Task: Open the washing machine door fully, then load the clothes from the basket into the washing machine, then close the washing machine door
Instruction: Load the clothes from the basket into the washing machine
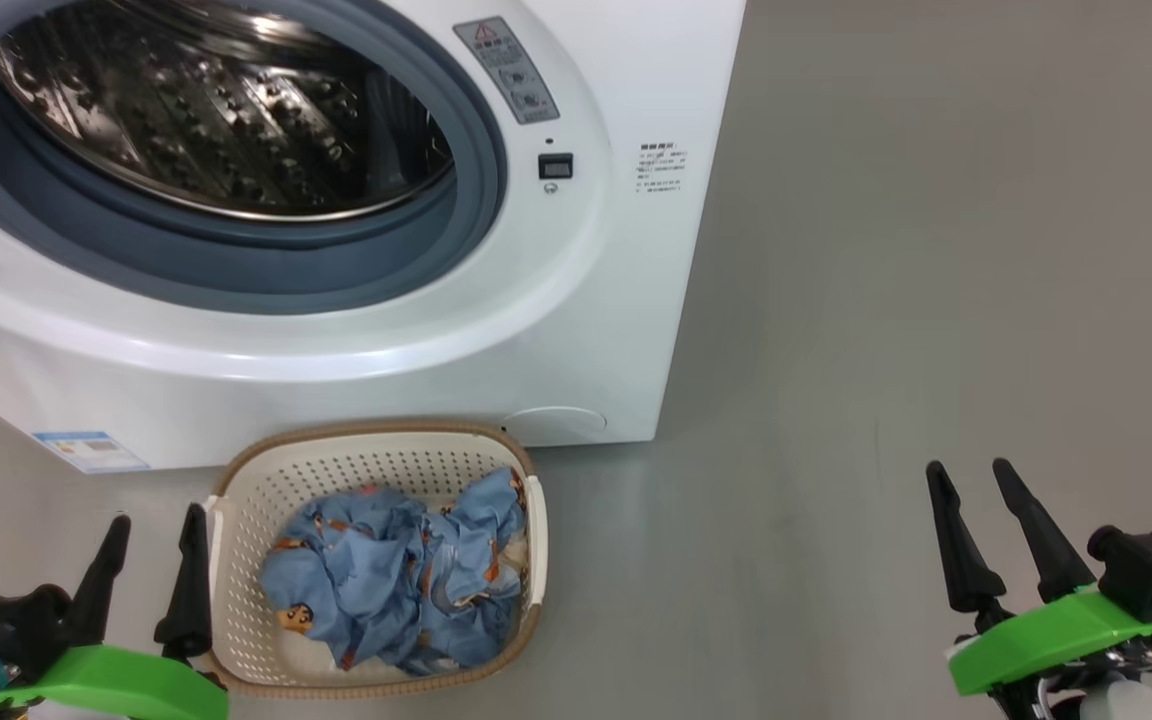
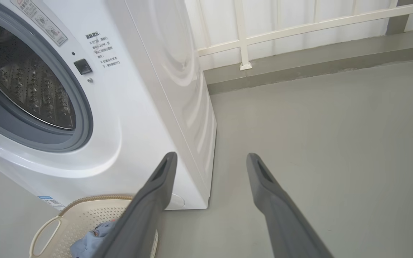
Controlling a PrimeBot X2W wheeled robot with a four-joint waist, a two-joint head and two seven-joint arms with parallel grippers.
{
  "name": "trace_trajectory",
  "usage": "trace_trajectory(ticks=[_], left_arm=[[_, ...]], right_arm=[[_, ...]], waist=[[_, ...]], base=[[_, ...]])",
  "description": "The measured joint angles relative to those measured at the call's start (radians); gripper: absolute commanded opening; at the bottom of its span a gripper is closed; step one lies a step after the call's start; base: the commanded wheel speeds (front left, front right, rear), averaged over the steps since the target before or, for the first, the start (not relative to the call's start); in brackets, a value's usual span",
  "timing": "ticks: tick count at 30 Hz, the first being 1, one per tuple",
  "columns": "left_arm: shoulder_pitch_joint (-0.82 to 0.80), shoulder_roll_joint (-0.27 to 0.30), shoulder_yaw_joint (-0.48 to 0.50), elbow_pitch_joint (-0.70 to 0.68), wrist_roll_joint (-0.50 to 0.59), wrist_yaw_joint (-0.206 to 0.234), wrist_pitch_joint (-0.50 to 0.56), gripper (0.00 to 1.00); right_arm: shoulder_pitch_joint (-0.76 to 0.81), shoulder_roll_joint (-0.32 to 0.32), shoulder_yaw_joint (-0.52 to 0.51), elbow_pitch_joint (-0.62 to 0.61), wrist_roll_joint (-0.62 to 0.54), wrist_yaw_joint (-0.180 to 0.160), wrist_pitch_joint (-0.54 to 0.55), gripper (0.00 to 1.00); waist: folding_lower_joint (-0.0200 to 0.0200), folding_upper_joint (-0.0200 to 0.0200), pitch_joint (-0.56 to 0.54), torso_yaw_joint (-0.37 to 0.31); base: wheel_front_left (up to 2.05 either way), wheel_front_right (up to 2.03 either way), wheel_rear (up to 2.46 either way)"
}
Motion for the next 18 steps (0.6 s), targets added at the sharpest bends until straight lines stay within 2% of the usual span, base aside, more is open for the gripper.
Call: trace_trajectory(ticks=[8,18], left_arm=[[-0.047,0.002,-0.049,0.084,-0.033,0.000,0.000,1.00],[-0.199,0.041,-0.158,0.235,-0.114,0.000,0.001,1.00]], right_arm=[[-0.038,0.021,0.008,-0.015,-0.009,0.000,0.000,1.00],[-0.112,0.057,0.012,-0.039,-0.044,0.000,0.000,1.00]], waist=[[0.0000,0.0000,0.063,-0.010],[0.0000,0.0000,0.190,-0.025]], base=[[0.00,0.00,0.00],[0.00,0.00,0.00]])
